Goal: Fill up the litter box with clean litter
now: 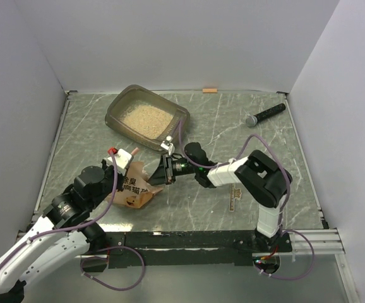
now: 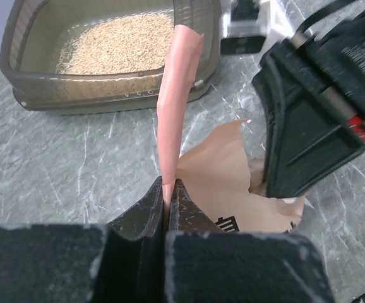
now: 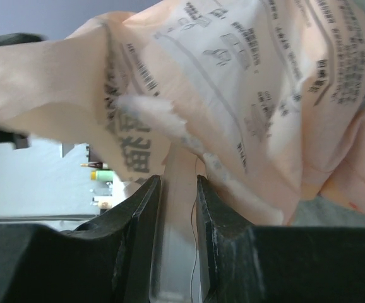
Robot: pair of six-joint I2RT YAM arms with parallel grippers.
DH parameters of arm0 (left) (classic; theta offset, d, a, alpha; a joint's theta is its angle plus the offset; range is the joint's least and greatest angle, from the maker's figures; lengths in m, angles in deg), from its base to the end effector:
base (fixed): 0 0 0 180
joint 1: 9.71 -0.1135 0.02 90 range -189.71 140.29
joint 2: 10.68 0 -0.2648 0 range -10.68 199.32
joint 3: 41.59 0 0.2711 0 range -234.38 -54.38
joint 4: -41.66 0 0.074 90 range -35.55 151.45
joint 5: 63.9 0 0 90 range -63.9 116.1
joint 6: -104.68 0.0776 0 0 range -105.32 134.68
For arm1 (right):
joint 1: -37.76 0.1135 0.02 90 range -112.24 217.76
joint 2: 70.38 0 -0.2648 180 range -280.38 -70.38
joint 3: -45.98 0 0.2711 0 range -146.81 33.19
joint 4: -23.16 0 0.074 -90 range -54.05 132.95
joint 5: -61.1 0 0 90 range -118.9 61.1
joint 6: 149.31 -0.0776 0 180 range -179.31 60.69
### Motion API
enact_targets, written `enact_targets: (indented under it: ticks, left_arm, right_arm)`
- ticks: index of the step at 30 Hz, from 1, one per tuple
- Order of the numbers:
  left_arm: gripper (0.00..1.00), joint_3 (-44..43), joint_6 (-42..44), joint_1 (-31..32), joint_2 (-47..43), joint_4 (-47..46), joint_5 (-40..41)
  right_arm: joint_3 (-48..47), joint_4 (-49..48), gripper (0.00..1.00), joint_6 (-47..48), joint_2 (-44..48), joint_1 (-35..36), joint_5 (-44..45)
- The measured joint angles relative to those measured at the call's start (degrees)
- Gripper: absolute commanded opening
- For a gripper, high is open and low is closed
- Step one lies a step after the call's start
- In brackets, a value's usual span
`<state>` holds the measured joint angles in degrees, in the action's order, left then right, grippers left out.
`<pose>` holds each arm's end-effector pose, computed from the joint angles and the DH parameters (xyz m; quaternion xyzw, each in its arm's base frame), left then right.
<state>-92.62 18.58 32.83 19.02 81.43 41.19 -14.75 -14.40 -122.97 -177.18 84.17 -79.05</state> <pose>0.1491 -0.1094 0.2962 0.2465 0.7694 -0.0912 0.5822 0.2375 0.3359 0.1534 -0.1706 0.7199 0.6685 0.0757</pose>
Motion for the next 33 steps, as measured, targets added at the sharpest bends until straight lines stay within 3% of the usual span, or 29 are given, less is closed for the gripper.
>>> enact_targets:
  ticks: [6,19,33]
  left_arm:
    - [0.01,3.50,-0.11,0.00,0.02,-3.26,-1.53]
    - [0.01,6.29,-0.07,-0.04,-1.42,-8.63,-10.45]
    - [0.01,7.17,-0.07,-0.02,-1.99,-9.97,-15.50]
  right_arm:
    - [5.18,0.92,0.00,1.16,7.89,-2.10,-0.74]
    - [21.29,-7.10,0.00,-1.25,18.51,-9.07,-3.50]
    - [30.82,-1.79,0.00,1.42,33.77,-14.99,-4.55]
